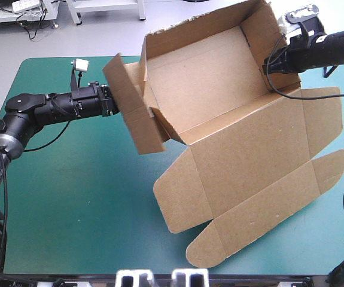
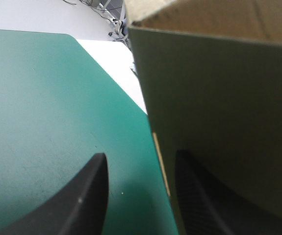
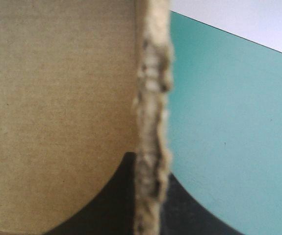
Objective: Fold the box
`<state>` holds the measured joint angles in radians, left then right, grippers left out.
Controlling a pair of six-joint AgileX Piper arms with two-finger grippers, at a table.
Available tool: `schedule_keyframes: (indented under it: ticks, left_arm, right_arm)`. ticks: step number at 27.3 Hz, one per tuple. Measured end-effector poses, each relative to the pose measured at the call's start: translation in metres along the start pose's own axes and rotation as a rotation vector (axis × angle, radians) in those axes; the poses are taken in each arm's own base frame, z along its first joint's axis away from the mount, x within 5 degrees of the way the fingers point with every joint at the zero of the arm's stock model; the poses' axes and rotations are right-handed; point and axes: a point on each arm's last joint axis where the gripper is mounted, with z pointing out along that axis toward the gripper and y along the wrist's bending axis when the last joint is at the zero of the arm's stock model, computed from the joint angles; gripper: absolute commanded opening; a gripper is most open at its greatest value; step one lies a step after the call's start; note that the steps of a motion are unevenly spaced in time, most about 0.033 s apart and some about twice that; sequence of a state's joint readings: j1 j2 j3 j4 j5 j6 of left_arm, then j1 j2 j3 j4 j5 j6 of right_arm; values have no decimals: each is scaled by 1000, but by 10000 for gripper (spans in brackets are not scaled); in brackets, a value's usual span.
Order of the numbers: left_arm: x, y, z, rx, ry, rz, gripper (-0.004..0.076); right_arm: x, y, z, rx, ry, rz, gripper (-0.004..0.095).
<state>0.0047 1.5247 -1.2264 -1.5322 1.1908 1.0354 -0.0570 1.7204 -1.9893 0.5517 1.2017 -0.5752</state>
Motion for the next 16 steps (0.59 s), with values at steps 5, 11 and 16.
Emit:
schedule_keyframes:
  ticks: [5,11,16]
  left_arm:
    - [-2,-3,1,5,12,-44,321]
    - [0,-7,8,23,27,-78,321]
    - [0,-7,11,0,19,-89,321]
  right_arm:
    - [-1,3,25,45,26,16,-24]
    - [-2,6,40,58,34,13,-23]
    - [-2,6,48,76,40,10,-23]
